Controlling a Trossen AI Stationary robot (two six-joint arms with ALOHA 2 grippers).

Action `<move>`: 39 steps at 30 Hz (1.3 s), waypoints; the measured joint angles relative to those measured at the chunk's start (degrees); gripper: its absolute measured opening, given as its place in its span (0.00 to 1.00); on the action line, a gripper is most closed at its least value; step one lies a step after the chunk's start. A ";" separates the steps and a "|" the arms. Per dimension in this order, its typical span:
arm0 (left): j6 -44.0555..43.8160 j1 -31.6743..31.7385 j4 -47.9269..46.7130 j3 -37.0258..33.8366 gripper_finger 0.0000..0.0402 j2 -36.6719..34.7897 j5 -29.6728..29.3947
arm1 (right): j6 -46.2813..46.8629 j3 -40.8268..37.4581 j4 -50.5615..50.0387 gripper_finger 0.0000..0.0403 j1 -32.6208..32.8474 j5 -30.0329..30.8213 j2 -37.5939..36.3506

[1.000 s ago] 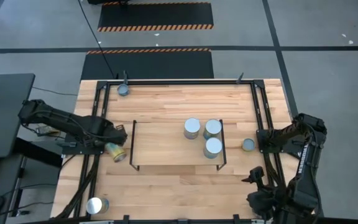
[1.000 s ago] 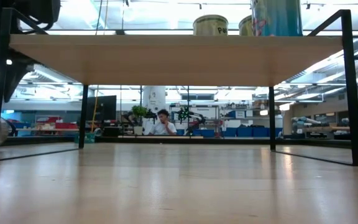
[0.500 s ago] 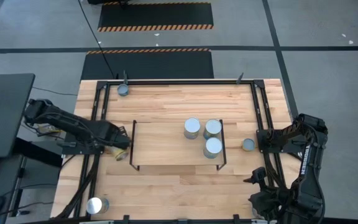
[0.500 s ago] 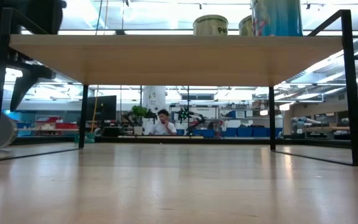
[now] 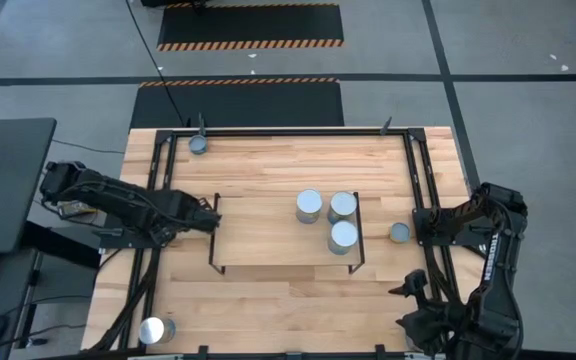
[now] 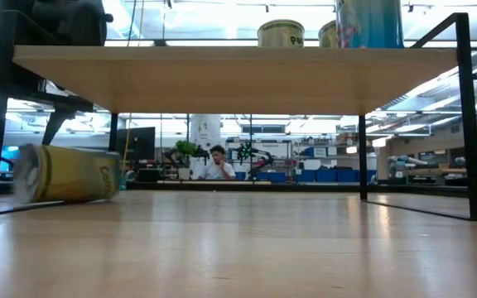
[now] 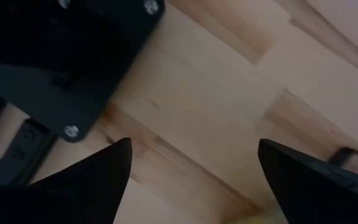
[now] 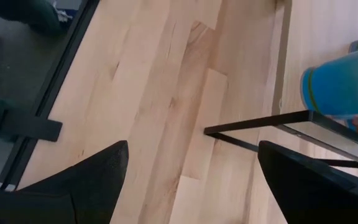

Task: Pick and place cans onto a shelf
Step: Put the canned carrots on the shelf

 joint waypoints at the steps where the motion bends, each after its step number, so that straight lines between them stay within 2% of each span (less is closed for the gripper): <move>1: 0.31 0.26 0.41 0.00 0.88 0.00 -0.11 | -0.01 -0.32 -0.22 0.91 0.25 -0.01 0.00; 7: 8.78 1.73 2.16 0.01 0.88 -0.03 -1.95 | 0.70 -1.11 -0.85 0.91 0.24 0.14 0.00; 12: 15.84 0.58 1.59 1.21 0.88 -0.29 -2.42 | 0.72 -1.10 -0.28 0.91 0.14 0.50 0.00; 18: 28.55 -3.26 2.82 5.09 0.88 -0.61 -8.68 | 0.76 0.48 -1.34 0.91 -2.03 -1.53 0.00; 22: 29.88 -5.14 3.38 6.69 0.88 -0.55 -13.00 | 1.03 1.93 -3.69 0.91 -3.08 -1.63 0.00; 28: 34.42 -6.19 1.36 6.65 0.88 -0.66 -12.39 | 3.08 2.32 -4.99 0.91 -4.42 -2.58 -0.58; 32: 41.30 -8.76 2.94 6.65 0.88 -2.41 -13.15 | 5.28 2.32 -5.02 0.91 -4.87 -5.11 -1.07; 36: 46.31 -13.62 1.94 6.61 0.88 -4.30 -18.12 | 8.07 2.32 -5.01 0.91 -5.12 -6.74 -1.18; 39: 53.95 -17.42 2.15 6.61 0.87 -4.50 -19.03 | 10.45 2.32 -5.08 0.91 -5.19 -7.40 -1.18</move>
